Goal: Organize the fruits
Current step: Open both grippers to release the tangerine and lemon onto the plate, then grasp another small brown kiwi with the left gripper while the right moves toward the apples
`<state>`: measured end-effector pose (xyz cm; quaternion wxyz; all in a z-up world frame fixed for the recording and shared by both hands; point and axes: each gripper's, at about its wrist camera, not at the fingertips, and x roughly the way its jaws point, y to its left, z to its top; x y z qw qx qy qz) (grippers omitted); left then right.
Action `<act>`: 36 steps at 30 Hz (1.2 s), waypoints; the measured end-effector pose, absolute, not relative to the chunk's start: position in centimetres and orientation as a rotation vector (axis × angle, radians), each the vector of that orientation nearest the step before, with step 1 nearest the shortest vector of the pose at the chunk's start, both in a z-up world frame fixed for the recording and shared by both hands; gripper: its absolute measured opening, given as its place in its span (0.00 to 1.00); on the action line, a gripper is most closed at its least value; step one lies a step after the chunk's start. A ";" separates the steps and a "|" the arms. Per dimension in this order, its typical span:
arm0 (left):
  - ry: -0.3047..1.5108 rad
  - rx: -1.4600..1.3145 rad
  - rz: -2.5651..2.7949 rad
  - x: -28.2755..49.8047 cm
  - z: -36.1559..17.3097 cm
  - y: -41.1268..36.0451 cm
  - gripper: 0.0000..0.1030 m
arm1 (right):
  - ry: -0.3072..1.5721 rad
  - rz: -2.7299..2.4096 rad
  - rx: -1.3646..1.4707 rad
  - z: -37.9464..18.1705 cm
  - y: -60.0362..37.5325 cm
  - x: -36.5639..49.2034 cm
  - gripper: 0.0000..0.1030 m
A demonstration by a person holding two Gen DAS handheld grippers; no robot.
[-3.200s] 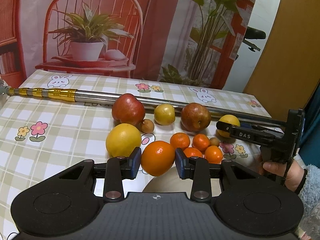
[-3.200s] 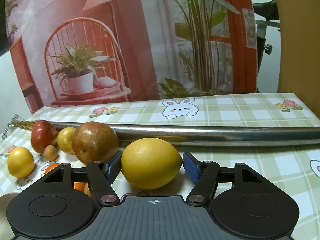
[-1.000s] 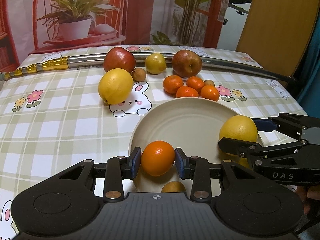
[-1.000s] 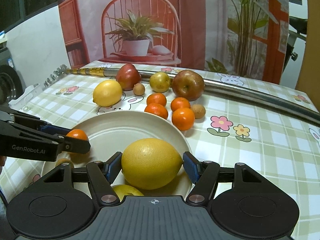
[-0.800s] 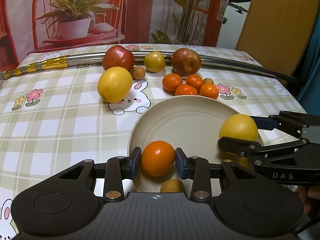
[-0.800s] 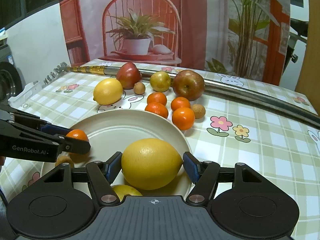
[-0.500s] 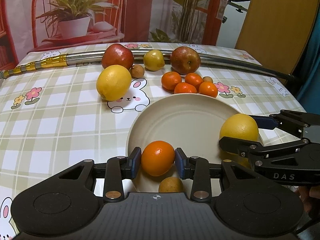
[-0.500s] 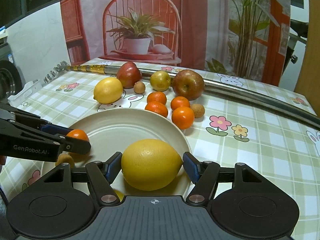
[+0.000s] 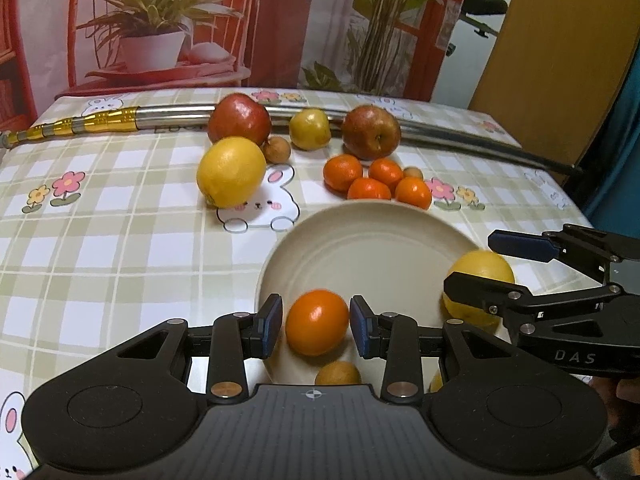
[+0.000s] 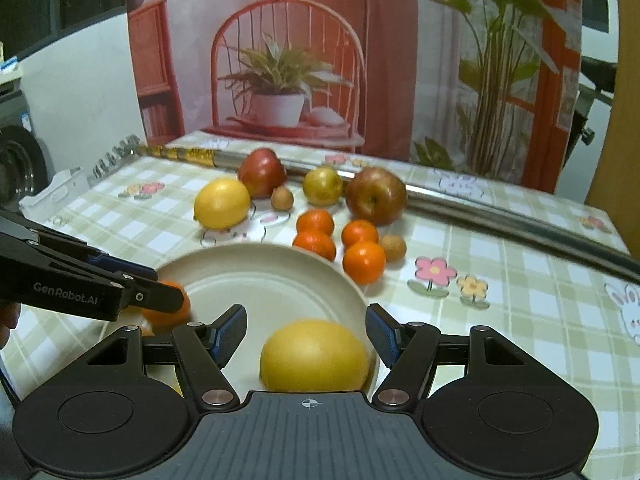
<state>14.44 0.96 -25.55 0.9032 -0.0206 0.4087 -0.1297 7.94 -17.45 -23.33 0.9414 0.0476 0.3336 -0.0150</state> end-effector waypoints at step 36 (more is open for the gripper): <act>0.942 -0.232 -0.104 31.5 -22.6 0.0 0.37 | 0.503 -0.248 0.351 -20.8 -30.8 8.9 0.59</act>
